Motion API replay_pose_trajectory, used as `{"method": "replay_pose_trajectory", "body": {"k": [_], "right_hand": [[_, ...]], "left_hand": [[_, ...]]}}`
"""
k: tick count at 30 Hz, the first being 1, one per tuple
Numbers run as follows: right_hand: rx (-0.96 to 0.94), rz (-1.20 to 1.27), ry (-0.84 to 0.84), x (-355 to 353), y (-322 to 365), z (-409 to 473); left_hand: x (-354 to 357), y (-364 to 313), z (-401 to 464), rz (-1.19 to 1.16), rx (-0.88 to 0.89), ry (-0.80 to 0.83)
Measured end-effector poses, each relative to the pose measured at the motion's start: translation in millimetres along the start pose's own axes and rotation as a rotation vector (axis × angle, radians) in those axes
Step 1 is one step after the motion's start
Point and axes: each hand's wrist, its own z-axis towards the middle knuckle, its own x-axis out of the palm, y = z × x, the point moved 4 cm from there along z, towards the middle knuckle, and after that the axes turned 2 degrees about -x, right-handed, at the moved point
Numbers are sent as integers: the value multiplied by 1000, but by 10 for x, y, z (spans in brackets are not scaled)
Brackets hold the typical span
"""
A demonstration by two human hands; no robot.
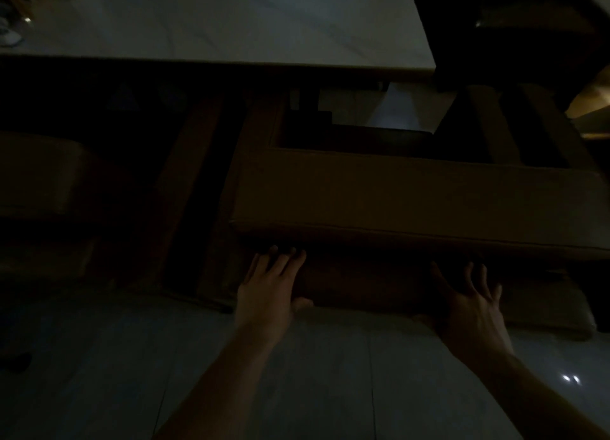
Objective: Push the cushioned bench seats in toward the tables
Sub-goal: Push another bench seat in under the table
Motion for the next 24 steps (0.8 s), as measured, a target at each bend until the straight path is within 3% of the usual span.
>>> {"method": "replay_pose_trajectory", "body": {"k": [24], "right_hand": [[-23, 11, -4, -43, 19, 33]], "left_hand": [[-72, -76, 71, -3, -73, 58]]}}
